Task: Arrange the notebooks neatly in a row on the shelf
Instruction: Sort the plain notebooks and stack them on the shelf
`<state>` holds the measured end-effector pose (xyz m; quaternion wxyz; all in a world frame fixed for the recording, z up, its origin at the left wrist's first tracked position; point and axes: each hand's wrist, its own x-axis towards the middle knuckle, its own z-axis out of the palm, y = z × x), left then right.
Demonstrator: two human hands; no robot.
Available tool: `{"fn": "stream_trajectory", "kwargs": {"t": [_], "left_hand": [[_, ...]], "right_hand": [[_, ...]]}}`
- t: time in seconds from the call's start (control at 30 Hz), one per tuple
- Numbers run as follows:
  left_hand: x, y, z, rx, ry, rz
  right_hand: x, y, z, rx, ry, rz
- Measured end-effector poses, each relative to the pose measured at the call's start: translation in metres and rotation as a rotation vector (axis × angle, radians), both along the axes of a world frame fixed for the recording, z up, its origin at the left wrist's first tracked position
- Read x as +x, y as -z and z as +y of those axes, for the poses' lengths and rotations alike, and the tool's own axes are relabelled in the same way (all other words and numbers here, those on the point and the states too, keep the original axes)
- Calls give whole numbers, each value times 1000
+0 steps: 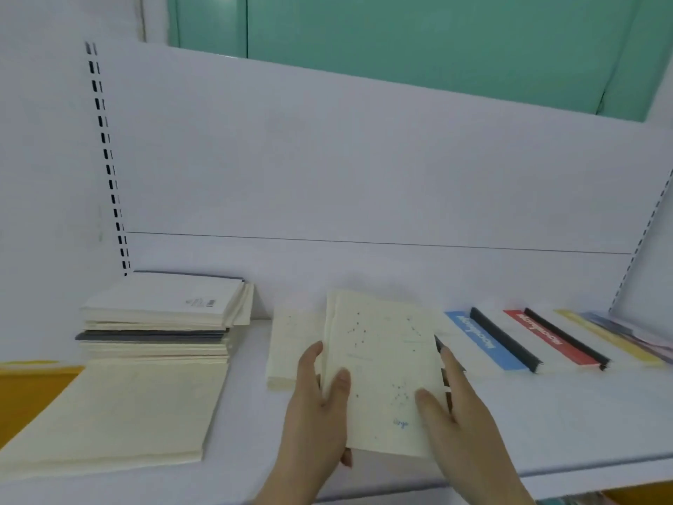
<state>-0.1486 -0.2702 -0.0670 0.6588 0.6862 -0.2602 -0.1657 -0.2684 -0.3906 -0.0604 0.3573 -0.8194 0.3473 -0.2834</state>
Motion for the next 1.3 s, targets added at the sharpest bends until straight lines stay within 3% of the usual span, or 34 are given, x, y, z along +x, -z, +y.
{"fn": "stream_trajectory", "kwargs": {"t": [0.17,0.27,0.53,0.8,0.93,1.03,1.3], "left_hand": [[0,-7,-57,33,-155,-16],[7,-6,-91,204,-256,-229],[31,-2,-145,635,-302,-534],[49,13,-155,781,-280,-763],[54,14,-149,748,-239,-760],[51,16,-138,829,-180,-801],[65,15,-119,942,131,-937]], "right_hand": [[-4,-15,-58,-103,-100,52],[2,-18,-90,-219,-125,129],[33,-13,-156,-350,-158,292],[52,14,-172,-417,-183,384],[53,16,-174,-489,-201,422],[47,12,-179,-517,-244,450],[37,1,-186,-454,-421,622]]}}
